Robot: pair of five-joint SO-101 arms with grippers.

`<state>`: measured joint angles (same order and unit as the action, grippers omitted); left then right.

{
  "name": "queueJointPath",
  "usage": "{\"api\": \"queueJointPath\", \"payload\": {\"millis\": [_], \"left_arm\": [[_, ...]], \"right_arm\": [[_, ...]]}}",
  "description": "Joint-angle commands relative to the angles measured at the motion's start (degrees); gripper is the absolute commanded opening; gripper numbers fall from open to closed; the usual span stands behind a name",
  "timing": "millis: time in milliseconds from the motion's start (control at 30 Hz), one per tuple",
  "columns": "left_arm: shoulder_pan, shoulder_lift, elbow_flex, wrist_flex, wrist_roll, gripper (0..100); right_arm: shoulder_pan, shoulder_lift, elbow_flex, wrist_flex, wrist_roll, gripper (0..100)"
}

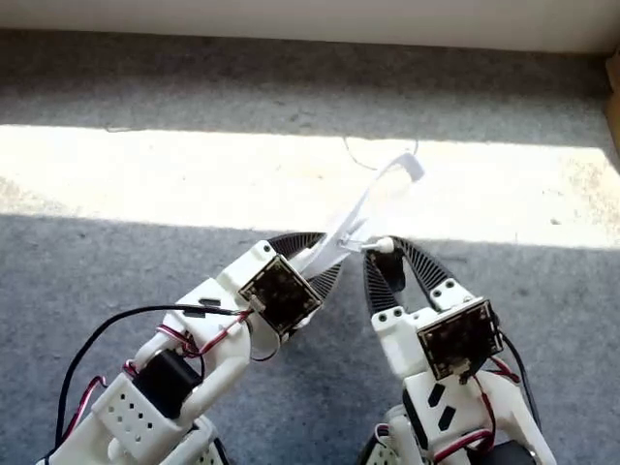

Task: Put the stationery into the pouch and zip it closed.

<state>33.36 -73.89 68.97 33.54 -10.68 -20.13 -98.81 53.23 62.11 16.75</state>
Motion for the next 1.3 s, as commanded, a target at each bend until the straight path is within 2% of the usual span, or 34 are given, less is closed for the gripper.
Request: {"api": "queueJointPath", "payload": {"millis": [0,200,500,800,1033,1133,1267], "left_arm": [[-0.4,-0.84,-0.4,0.09,0.62,13],[-0.48,-0.92,-1.71,0.35,0.62,9],[-0.22,-1.54,-3.3,0.44,0.97,12],[-0.48,-15.78,-3.03,5.89,0.97,12],[-0.48,-18.15,-2.95,6.51,1.67,12],[-0.4,-18.15,-2.24,6.24,3.6,11],[-0.13,-18.15,-2.15,6.24,2.99,4]], "right_arm": [[-0.75,0.66,-2.42,0.22,0.7,0.5],[-0.75,0.66,-2.42,0.31,0.7,0.5],[-0.75,0.66,-2.33,0.31,0.7,0.5],[-0.75,0.66,-2.33,0.31,0.7,0.5],[-0.84,0.66,-2.24,2.24,0.62,0.5],[-3.47,0.66,-2.51,3.65,0.62,0.5],[-6.81,0.66,-2.51,6.11,0.44,4.3]]}}
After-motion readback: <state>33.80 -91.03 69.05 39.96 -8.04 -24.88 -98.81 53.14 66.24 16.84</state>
